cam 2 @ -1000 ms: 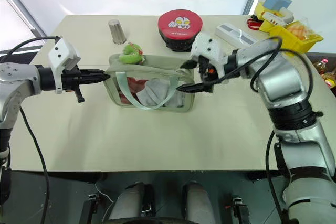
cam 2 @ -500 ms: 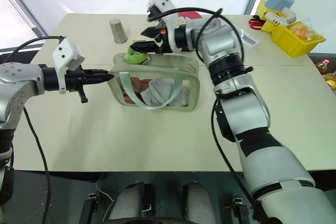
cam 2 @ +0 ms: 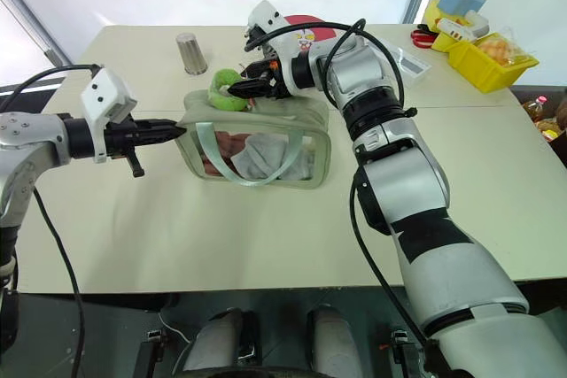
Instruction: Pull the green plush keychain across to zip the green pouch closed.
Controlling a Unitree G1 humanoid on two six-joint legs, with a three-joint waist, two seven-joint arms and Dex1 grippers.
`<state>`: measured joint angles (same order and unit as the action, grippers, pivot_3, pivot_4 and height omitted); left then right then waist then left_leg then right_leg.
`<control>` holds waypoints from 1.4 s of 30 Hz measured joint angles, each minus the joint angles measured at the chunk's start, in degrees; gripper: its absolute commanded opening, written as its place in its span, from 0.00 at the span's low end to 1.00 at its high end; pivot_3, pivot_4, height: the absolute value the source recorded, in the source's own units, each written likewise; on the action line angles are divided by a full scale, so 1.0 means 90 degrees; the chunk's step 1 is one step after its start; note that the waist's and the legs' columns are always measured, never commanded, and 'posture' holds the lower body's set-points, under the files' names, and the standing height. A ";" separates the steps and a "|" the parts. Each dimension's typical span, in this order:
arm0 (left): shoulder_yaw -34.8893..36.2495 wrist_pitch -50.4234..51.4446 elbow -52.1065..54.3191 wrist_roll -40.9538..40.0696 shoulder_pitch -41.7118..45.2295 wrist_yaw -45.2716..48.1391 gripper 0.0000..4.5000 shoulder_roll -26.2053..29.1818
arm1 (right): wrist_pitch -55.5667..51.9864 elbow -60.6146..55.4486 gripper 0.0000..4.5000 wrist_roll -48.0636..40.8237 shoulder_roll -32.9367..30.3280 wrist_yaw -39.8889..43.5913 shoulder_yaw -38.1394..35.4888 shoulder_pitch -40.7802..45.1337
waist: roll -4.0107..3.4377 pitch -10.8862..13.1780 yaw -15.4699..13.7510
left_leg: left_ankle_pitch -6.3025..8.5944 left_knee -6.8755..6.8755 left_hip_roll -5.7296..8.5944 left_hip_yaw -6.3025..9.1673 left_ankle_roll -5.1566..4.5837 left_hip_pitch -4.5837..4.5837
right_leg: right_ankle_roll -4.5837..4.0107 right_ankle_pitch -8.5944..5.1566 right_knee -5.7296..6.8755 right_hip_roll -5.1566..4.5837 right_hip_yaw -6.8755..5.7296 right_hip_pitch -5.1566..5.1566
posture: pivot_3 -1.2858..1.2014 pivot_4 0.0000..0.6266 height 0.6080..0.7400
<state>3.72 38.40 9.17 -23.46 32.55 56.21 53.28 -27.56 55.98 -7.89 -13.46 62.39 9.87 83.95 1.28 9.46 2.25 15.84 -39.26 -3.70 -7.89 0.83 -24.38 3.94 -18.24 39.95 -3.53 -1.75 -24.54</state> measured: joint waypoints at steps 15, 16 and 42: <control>-0.0068 -0.0084 -0.0149 0.0039 0.0099 0.0004 0.00 -0.0067 | -0.1235 -0.2166 0.01 -0.0146 -0.1248 -0.0239 -0.0518 -0.0511 | 0.0000 0.0000 -0.0006 | 0.0000 0.0001 0.0001 0.0005 0.0000 -0.0002 | 0.0000 0.0000 -0.0002 -0.0005 0.0000 0.0001 | 0.52 0.24 1.00; -0.0068 -0.0085 -0.0132 0.0037 0.0087 0.0003 0.00 -0.0067 | -0.1389 -0.2516 0.01 -0.0143 -0.1424 -0.0353 -0.0535 -0.0669 | 0.0000 0.0000 -0.0010 | 0.0000 0.0001 0.0001 0.0005 0.0000 -0.0002 | 0.0000 0.0000 -0.0002 -0.0005 0.0001 0.0001 | 0.52 0.24 1.00; -0.0132 0.0125 0.0120 0.0021 0.0097 -0.0149 0.00 -0.0386 | -0.2588 -0.6205 0.01 -0.0019 -0.2717 -0.2774 -0.0916 -0.4959 | 0.0000 -0.0001 -0.0164 | 0.0000 -0.0001 0.0002 0.0002 0.0000 0.0005 | 0.0000 0.0000 -0.0013 0.0003 0.0001 0.0012 | 0.52 0.24 1.00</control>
<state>2.53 39.53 10.24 -23.27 33.42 54.87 49.80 -50.85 0.14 -8.06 -37.91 37.43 1.63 39.32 1.28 9.46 0.77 15.84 -39.26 -3.68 -7.88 0.82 -24.34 3.94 -18.25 39.84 -3.50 -1.74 -24.43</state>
